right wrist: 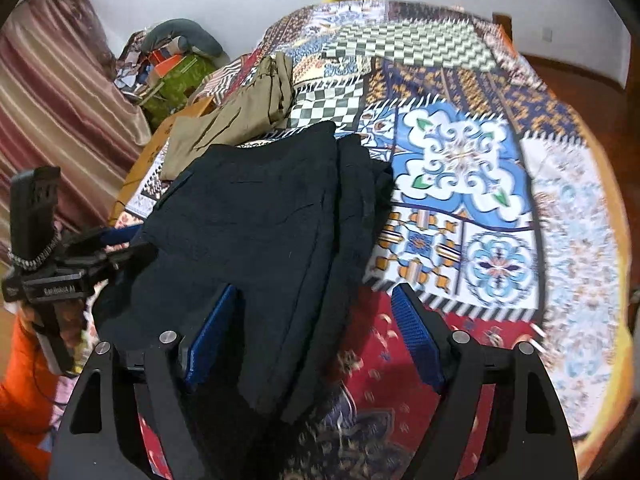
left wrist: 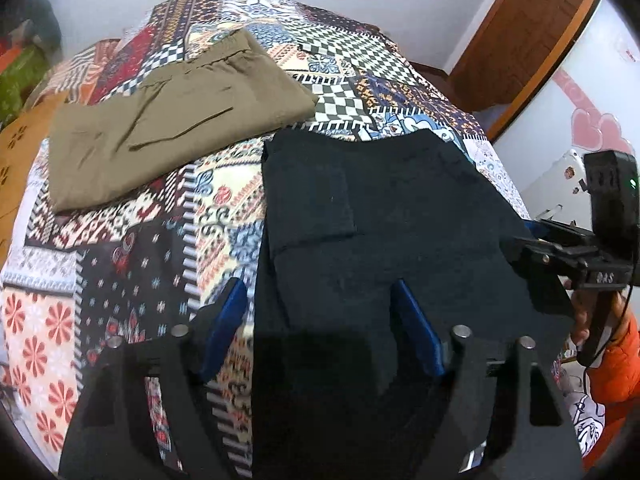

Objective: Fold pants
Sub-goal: 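Grasp the folded black trousers edge with both grippers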

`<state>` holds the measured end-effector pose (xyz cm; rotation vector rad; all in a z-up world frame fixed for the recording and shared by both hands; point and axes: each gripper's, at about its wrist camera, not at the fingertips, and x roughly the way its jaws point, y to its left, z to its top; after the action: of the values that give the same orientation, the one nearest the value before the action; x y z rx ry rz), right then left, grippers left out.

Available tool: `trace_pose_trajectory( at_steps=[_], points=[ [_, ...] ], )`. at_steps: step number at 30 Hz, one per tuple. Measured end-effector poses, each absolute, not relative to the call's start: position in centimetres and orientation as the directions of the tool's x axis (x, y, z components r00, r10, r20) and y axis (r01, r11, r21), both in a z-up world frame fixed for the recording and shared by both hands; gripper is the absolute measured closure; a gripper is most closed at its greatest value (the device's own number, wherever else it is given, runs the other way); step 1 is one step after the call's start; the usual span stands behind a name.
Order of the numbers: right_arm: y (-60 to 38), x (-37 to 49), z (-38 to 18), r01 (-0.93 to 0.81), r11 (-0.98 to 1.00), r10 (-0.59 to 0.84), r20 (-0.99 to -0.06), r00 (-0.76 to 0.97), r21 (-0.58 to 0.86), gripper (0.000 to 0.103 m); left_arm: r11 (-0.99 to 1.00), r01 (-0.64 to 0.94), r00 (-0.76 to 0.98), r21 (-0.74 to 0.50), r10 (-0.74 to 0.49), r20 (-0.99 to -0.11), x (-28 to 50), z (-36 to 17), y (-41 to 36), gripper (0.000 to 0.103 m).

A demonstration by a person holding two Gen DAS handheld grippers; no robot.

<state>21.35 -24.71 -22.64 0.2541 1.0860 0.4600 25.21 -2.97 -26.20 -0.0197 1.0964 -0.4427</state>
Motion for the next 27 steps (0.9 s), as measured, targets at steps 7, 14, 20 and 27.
trace_pose_trajectory(
  at_steps=[7,14,20,27],
  points=[
    [-24.0,23.9,-24.3,-0.211,0.857,0.515,-0.791,0.330,0.470,0.025,0.898,0.298,0.323,-0.324,-0.415,-0.851,27.9,-27.5,-2.4,0.018],
    [-25.1,22.4,-24.4,-0.217,0.834,0.551,-0.781,0.294,0.507,0.023,0.863,0.262,0.257,-0.431,-0.493,-0.831,26.9,-28.3,-1.5,0.018],
    [-26.0,20.6,-24.3,-0.204,0.813,0.582,-0.769,0.263,0.545,0.021,0.848,0.331,0.204,-0.414,-0.492,-0.846,24.9,-28.1,-2.4,0.018],
    [-24.6,21.0,-24.5,-0.242,0.813,0.581,-0.771,0.262,0.530,0.009,0.835,0.348,0.196,-0.425,-0.508,-0.839,26.9,-28.6,-3.6,0.017]
  ],
)
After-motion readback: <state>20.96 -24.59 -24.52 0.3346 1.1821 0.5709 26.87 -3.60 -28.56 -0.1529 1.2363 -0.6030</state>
